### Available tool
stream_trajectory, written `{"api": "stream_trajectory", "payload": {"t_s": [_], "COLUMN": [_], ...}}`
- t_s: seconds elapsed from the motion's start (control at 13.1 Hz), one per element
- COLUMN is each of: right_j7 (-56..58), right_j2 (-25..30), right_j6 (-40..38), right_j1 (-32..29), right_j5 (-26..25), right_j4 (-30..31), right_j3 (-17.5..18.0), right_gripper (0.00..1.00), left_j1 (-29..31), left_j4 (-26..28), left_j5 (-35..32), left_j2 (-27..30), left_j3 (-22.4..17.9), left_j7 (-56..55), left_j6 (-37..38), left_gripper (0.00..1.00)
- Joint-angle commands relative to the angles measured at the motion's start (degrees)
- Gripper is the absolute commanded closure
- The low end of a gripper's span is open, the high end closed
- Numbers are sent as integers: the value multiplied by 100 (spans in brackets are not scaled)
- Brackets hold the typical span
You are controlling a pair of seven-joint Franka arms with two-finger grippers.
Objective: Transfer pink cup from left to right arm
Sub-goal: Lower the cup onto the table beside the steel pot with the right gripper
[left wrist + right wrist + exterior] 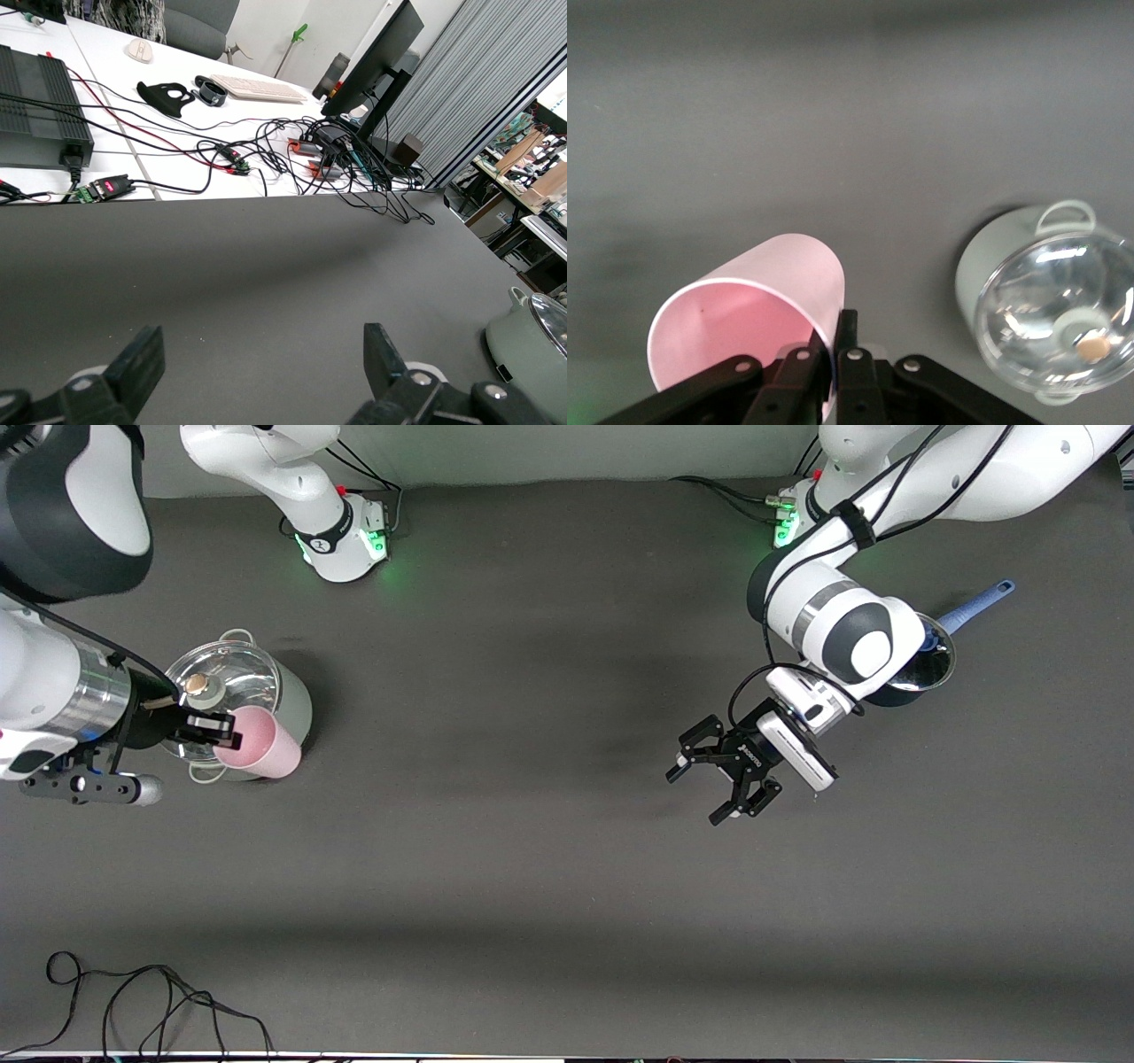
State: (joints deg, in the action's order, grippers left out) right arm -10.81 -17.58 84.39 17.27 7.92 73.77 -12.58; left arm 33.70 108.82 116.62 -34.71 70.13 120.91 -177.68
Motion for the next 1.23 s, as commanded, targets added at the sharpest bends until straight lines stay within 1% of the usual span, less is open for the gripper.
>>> {"api": "stream_trajectory", "payload": {"t_s": [0.0,0.15,0.38,0.61,0.69,0.77,0.84,1.0,1.15], "right_j7": [482,510,510,510,510,510,510,666,852], "right_j2": [280,596,773,686,642,555,441,168,-43], "right_j6": [873,1901,3237,4258,4644,5092,5479,6061,6203], "right_j1": [92,92,92,92,83,83,92,75,31], "right_j5": [-142,-142,-142,-133,-141,-142,-133,-115,-54], "right_j4": [933,2057,3281,4082,4371,4653,4890,5156,5183], "right_j3": [-148,-157,-157,-157,-157,-166,-166,-166,-174], "right_gripper": [100,100,100,100,100,100,100,100,100], "left_j1": [14,-47,-91,-83,-83,-135,-196,-232,-206], "left_j4": [-54,-45,-63,-168,-203,-195,-212,-203,-142], "left_j5": [-34,-25,-34,-34,-43,-156,-566,-1506,-2254], "left_j2": [60,61,61,69,200,454,578,597,710], "left_j3": [133,98,106,115,106,89,62,62,62], "left_j7": [-50,-42,-42,-68,-198,-739,-1354,-2733,-4008], "left_j6": [-223,-240,-504,-548,-609,-610,-610,-601,-584], "left_gripper": [0,0,0,0,0,0,0,0,0]}}
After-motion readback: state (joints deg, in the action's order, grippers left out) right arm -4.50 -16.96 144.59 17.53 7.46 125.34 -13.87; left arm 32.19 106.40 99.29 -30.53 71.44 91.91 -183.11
